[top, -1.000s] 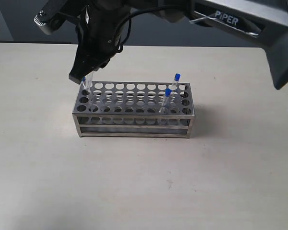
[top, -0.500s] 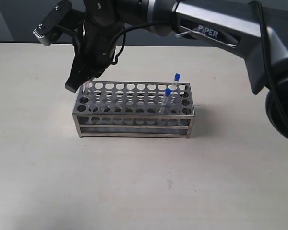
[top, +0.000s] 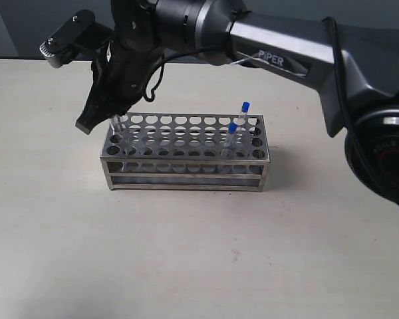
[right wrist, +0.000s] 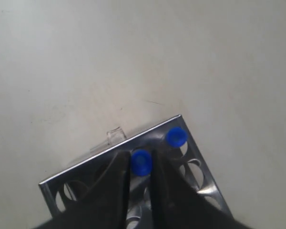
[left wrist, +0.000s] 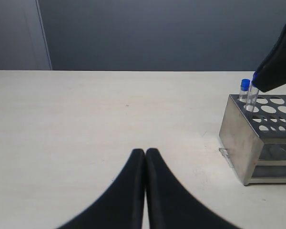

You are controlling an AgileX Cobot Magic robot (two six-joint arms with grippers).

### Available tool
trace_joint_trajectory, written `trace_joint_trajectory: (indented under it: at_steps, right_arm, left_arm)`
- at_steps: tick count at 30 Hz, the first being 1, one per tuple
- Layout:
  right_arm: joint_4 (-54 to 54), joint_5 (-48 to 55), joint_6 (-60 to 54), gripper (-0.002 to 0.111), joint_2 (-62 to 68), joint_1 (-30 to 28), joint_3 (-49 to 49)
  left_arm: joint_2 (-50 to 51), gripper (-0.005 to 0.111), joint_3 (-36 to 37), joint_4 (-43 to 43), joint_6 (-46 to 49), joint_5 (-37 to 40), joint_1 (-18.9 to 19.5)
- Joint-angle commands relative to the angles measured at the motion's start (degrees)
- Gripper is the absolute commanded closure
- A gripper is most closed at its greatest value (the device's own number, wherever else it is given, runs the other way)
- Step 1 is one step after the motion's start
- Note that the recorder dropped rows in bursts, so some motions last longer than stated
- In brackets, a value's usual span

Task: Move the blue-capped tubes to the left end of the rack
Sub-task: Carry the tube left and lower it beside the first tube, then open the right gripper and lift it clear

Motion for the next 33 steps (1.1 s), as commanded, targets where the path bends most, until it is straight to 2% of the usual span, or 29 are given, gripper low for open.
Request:
trace_joint_trajectory:
  at_steps: [1,8,11,13,16,24,28,33]
  right_arm:
    - [0.3,1.5,0.6,0.109,0.9,0.0,-0.4]
    - [0.2,2.6,1.0,0.107,0.9,0.0,-0.4]
    - [0.7,3.0,1.0,0.089,0.9,0.0,-0.4]
    - [0.7,3.3,1.0,0.072,0.9,0.0,-0.4]
    - [0.7,4.2,3.7,0.057,0.7,0.0,-0.4]
    - [-3.0,7.6,8.0,0.065,-3.7,-0.1,-0.4]
    - [-5.3,7.8,10.1,0.065,-6.9,-0.3,-0.4]
    - [-14.6,13.1,16.8,0.065,-10.9,-0.6,-0.4]
  left_arm:
    - [-0.2,0.106,-0.2,0.0,0.0,-0.4,-0.4]
    - [-0.2,0.106,-0.2,0.0,0.0,-0.4,-0.4]
    - [-0.2,0.106,-0.2,0.0,0.0,-0.4,-0.4]
    - [-0.2,0.106,-0.2,0.0,0.0,-0.4,-0.4]
    - [-0.2,0.106,-0.2,0.0,0.0,-0.4,-0.4]
    - [-0.2,0.106,-0.2,0.0,0.0,-0.4,-0.4]
    - [-0.2,0.106,-0.2,0.0,0.0,-0.4,-0.4]
    - [-0.2,0.106,-0.2,0.0,0.0,-0.4,-0.4]
